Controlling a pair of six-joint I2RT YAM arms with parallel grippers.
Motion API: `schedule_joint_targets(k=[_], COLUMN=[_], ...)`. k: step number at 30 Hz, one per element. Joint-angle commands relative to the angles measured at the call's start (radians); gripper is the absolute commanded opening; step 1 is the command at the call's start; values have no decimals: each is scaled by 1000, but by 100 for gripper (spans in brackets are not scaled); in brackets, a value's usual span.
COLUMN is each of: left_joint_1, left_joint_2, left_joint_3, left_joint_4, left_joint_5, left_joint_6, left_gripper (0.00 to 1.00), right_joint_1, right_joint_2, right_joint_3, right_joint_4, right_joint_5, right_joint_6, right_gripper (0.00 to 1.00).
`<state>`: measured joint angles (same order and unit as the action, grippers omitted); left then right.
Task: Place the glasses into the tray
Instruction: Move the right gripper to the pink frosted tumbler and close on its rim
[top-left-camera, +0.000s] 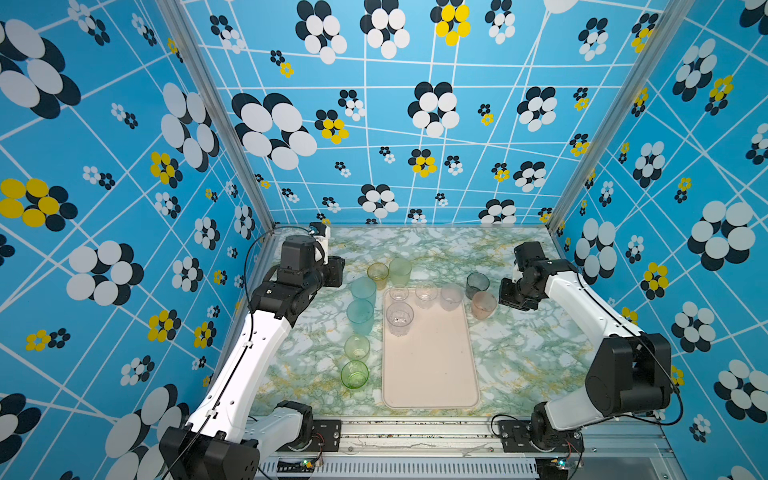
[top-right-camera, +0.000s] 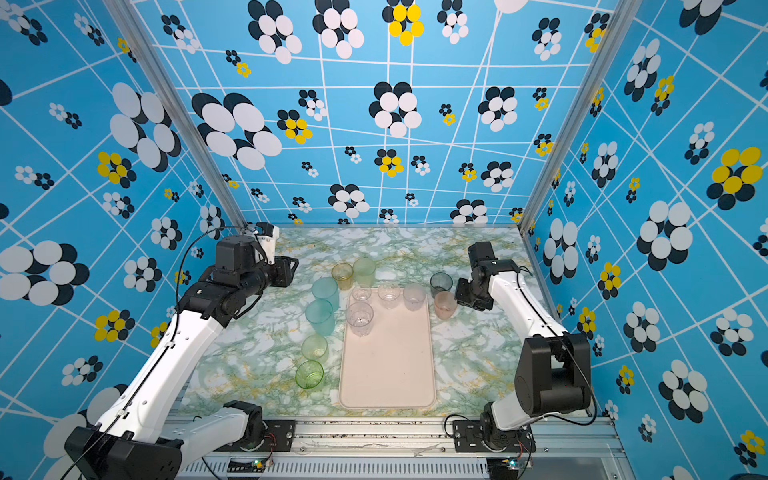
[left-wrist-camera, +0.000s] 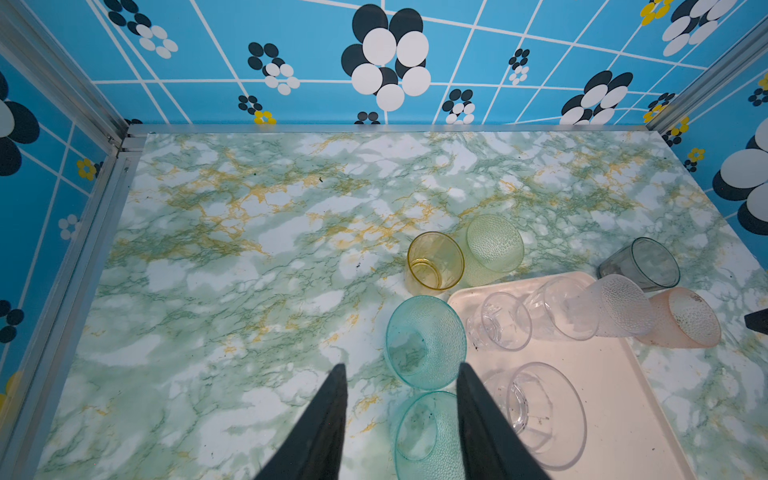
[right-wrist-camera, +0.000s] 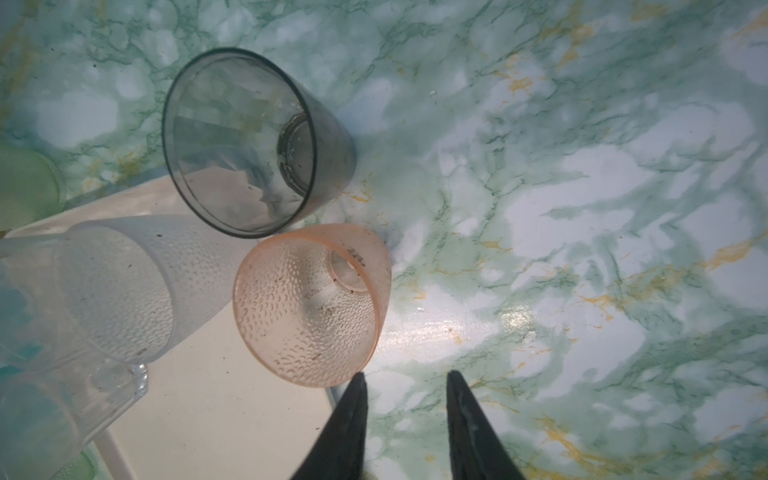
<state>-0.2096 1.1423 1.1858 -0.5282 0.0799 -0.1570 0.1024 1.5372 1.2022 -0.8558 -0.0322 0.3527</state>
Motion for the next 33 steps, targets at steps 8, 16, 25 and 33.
schedule_joint_targets(k=[8,16,25,33], left_joint_1=[8,9,7,7], left_joint_2=[1,13,30,33], left_joint_3=[14,15,20,18], left_joint_4=[-13,-16,-8,-15], left_joint_5=[2,-1,5,-1], left_joint_6=[4,4,1,7], left_gripper=[44,44,44,44], right_joint_1=[5,5,42,48], right_joint_2=[59,85,91,142], right_joint_3=[22,31,49,63], right_joint_4=[20,31,35,36], right_joint_5=[11,-10,-14,13], right_joint_6=[6,5,8,12], right_gripper=[30,28,28,26])
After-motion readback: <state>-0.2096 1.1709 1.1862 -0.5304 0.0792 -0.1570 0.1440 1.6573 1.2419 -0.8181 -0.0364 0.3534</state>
